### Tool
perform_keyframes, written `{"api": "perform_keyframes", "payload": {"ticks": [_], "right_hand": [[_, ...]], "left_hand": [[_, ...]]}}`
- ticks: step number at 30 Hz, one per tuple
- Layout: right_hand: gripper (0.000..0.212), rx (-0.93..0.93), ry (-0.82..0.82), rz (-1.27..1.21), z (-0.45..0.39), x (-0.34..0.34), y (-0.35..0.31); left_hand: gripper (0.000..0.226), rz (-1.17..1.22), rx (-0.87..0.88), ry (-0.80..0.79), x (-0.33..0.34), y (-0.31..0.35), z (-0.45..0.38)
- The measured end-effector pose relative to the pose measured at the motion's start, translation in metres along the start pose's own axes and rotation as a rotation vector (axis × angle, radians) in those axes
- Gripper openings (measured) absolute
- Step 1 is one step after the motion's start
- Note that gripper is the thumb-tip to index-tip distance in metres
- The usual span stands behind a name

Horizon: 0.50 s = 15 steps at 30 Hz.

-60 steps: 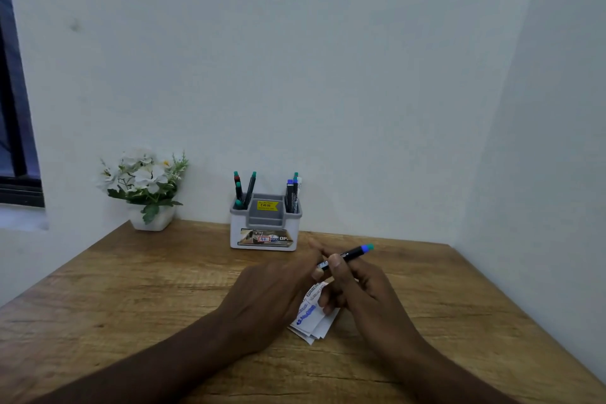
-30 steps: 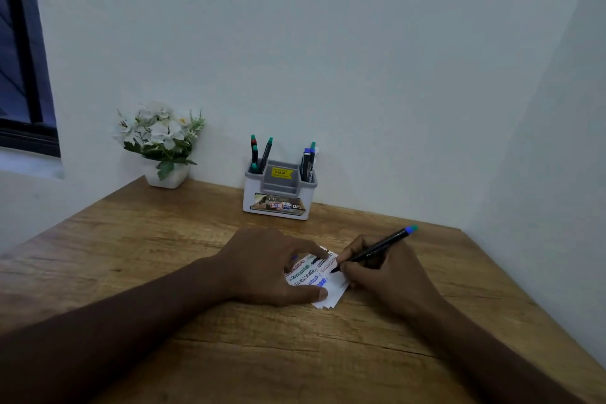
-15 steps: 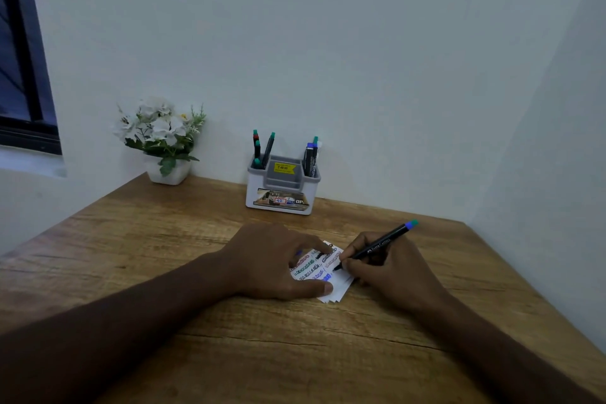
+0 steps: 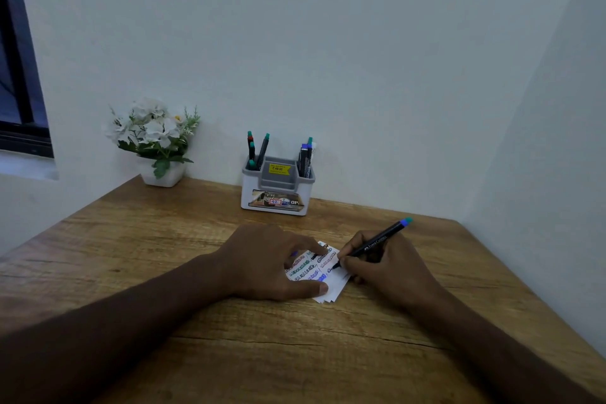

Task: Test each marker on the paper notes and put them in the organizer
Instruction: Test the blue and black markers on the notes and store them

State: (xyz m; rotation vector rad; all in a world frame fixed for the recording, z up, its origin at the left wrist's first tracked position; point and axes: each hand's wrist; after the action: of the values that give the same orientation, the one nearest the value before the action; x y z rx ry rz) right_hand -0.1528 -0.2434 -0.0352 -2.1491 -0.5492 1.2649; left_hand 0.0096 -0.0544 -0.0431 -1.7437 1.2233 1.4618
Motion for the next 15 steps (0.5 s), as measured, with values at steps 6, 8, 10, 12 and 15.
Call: {"api": "perform_keyframes", "payload": {"ticks": [6, 8, 10, 12, 15], "right_hand": [[0.008, 0.001, 0.006, 0.004, 0.0005, 0.0001, 0.002], [0.008, -0.005, 0.014, 0.02, 0.0004, -0.0004, 0.0023], [0.008, -0.009, 0.001, 0.013, 0.0002, -0.0011, 0.003], [0.008, -0.016, -0.006, 0.009, 0.0001, -0.0012, 0.0037], [0.009, -0.02, 0.004, 0.01, -0.0002, -0.0006, 0.0038]], "left_hand": [[0.083, -0.009, 0.008, -0.016, -0.0015, 0.0021, 0.001], [0.081, -0.01, 0.008, -0.014, -0.0027, 0.0019, 0.0009], [0.082, -0.006, 0.007, -0.022, -0.0024, 0.0022, 0.0007], [0.084, 0.004, 0.01, -0.022, 0.0, 0.0027, 0.0011], [0.087, 0.005, 0.02, 0.001, 0.0019, 0.0007, 0.001]]}}
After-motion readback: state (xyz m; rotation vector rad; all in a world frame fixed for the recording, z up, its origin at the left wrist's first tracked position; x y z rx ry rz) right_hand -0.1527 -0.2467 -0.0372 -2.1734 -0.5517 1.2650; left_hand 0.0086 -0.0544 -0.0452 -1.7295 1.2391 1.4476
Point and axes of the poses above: each hand's wrist, its own z-axis away from the middle knuckle, its own x-axis out of the palm, y = z × x, and after that the axes turned 10 degrees about -x, right-handed
